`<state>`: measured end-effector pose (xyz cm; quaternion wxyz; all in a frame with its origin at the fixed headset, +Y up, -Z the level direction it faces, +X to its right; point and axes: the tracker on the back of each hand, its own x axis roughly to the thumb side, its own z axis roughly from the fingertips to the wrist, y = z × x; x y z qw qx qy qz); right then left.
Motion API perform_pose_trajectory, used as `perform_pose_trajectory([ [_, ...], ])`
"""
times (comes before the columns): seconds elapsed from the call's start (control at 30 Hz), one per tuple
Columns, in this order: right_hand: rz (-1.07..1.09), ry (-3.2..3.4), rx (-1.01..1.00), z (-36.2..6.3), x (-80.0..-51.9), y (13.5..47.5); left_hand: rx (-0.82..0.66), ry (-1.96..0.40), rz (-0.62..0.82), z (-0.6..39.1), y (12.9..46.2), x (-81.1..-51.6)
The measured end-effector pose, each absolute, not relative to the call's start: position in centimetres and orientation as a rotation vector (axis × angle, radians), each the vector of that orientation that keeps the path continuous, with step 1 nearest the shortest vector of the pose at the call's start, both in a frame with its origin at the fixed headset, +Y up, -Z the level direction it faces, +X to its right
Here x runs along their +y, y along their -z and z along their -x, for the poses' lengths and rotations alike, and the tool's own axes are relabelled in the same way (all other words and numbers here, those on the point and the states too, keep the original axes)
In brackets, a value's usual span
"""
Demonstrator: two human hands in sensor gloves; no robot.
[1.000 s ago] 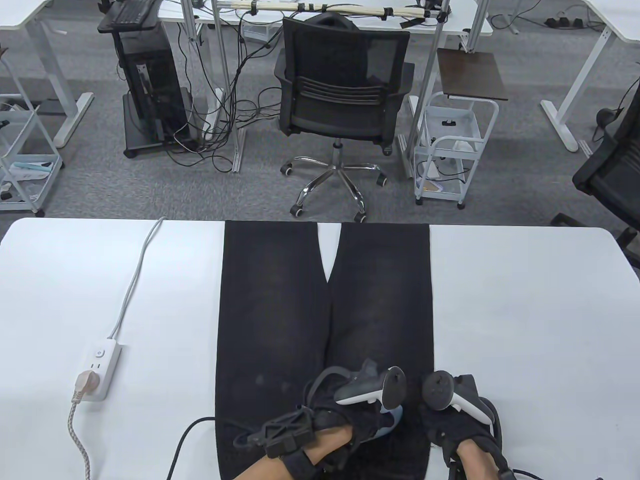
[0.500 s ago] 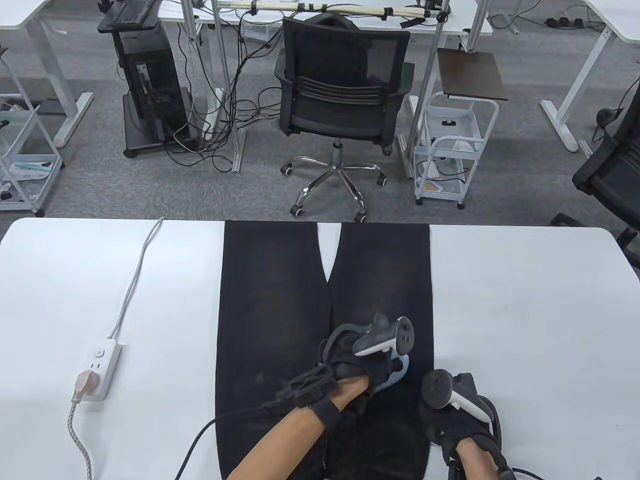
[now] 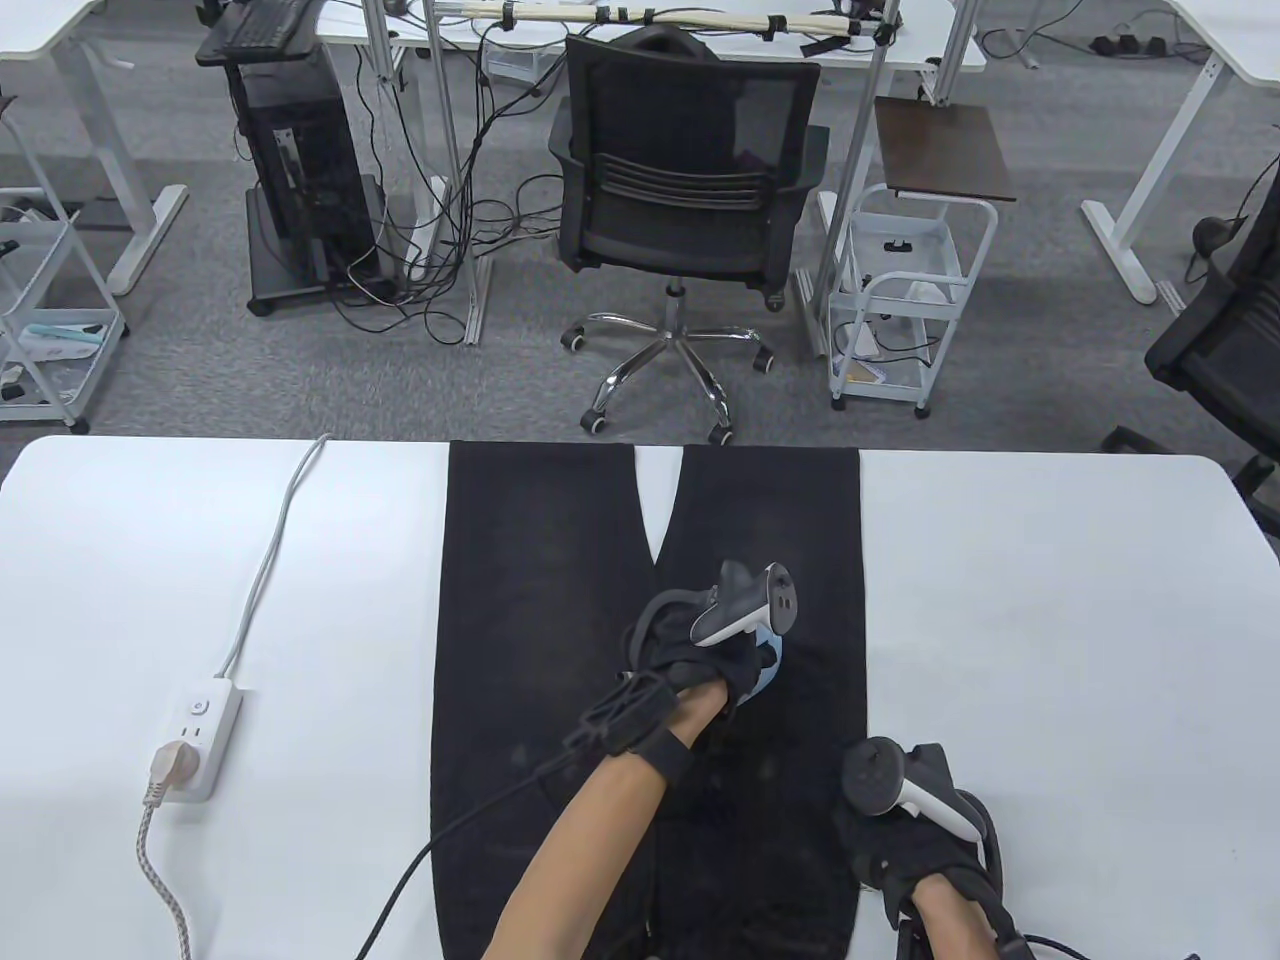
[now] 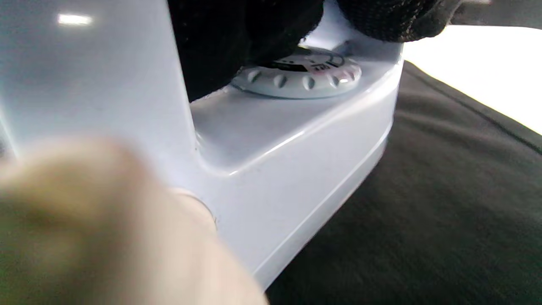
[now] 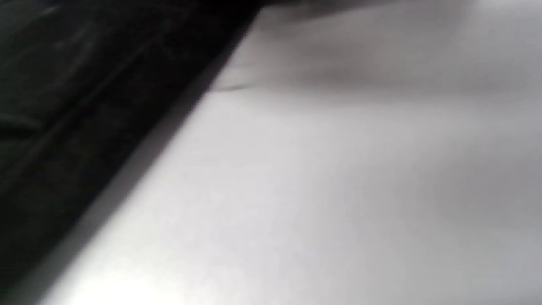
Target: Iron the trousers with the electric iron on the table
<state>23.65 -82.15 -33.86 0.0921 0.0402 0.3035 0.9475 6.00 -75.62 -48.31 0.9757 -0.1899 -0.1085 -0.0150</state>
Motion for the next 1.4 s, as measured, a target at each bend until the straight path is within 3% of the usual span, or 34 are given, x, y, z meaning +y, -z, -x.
perform_pose_trajectory([
  [0.4,-0.075,-2.776,0.847,-24.7,-82.2,34.1,-0.419,0.016,0.502,-7.2,39.5,-75.4],
  [0.57,-0.079,-2.785,0.841,-24.8,-82.2,34.0,-0.529,0.085,0.433,-7.1,34.3,-75.5],
  [0.7,-0.081,-2.786,0.841,-24.7,-82.2,34.0,-0.515,0.089,0.368,-7.0,32.8,-75.5],
  [1.0,-0.077,-2.774,0.848,-24.7,-82.2,34.0,-0.405,0.092,0.329,-7.8,36.7,-75.5],
  [1.17,-0.083,-2.77,0.859,-24.7,-82.2,34.1,-0.321,0.052,0.393,-7.7,41.2,-75.5],
  [1.4,-0.097,-2.778,0.882,-24.5,-82.2,34.1,-0.174,0.044,0.363,-6.5,46.8,-75.6],
])
